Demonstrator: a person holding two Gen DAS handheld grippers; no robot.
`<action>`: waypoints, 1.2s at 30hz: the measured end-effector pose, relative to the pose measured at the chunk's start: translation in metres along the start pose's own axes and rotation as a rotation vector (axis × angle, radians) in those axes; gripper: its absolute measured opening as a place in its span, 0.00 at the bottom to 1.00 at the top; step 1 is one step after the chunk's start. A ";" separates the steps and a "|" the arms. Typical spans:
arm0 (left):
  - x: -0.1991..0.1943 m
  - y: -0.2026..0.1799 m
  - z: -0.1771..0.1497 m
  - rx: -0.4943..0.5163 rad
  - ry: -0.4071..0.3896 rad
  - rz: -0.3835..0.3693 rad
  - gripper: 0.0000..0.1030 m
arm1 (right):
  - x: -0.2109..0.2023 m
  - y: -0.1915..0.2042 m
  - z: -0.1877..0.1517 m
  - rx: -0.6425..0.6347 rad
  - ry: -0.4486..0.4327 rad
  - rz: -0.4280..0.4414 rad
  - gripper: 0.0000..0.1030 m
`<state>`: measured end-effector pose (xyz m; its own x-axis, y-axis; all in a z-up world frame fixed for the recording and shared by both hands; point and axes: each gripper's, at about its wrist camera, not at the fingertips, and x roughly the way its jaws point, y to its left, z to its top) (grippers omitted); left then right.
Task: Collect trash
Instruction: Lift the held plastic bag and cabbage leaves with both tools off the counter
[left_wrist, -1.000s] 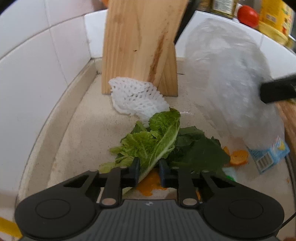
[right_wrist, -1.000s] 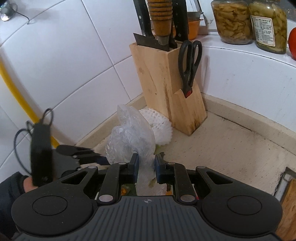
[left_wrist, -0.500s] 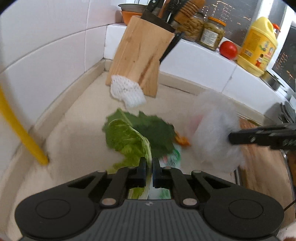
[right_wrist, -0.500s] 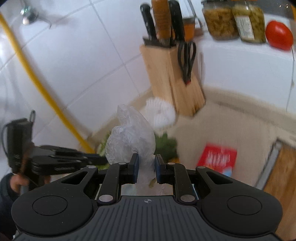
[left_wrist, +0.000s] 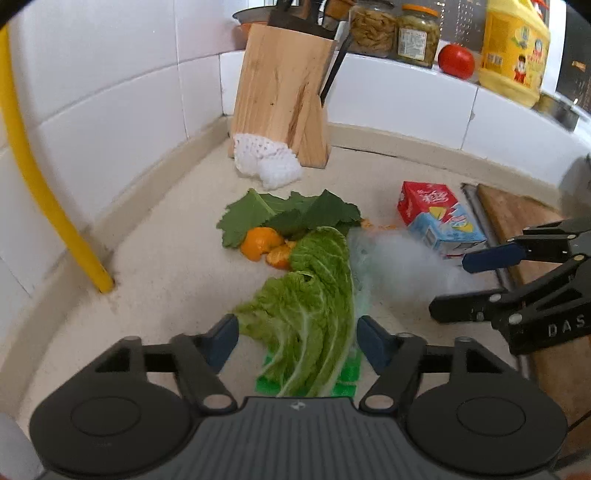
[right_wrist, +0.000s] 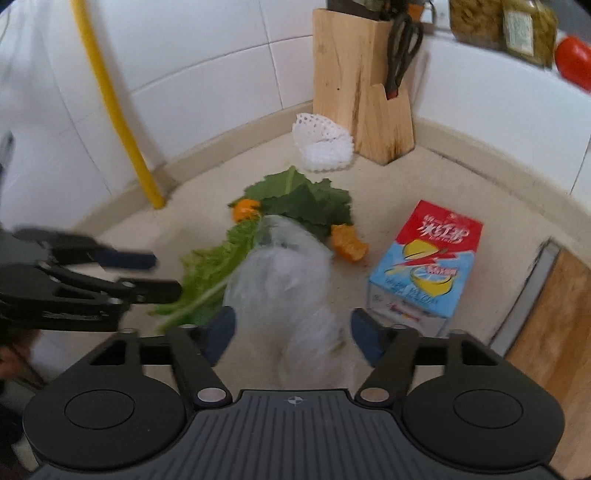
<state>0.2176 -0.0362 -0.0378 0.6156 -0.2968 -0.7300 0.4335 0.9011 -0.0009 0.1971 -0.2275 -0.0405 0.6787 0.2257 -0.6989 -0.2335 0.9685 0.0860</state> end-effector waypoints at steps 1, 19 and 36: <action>0.002 -0.004 0.001 0.018 0.003 -0.002 0.63 | 0.002 -0.001 -0.001 -0.001 -0.001 0.007 0.77; 0.029 -0.008 0.006 -0.133 0.091 0.005 0.05 | 0.021 -0.022 -0.003 0.094 0.000 0.018 0.33; -0.052 0.015 -0.009 -0.213 -0.061 -0.070 0.04 | -0.046 0.004 -0.011 0.166 -0.100 0.052 0.25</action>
<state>0.1864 -0.0042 -0.0062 0.6306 -0.3740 -0.6801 0.3323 0.9220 -0.1989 0.1575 -0.2353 -0.0159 0.7364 0.2772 -0.6171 -0.1577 0.9574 0.2418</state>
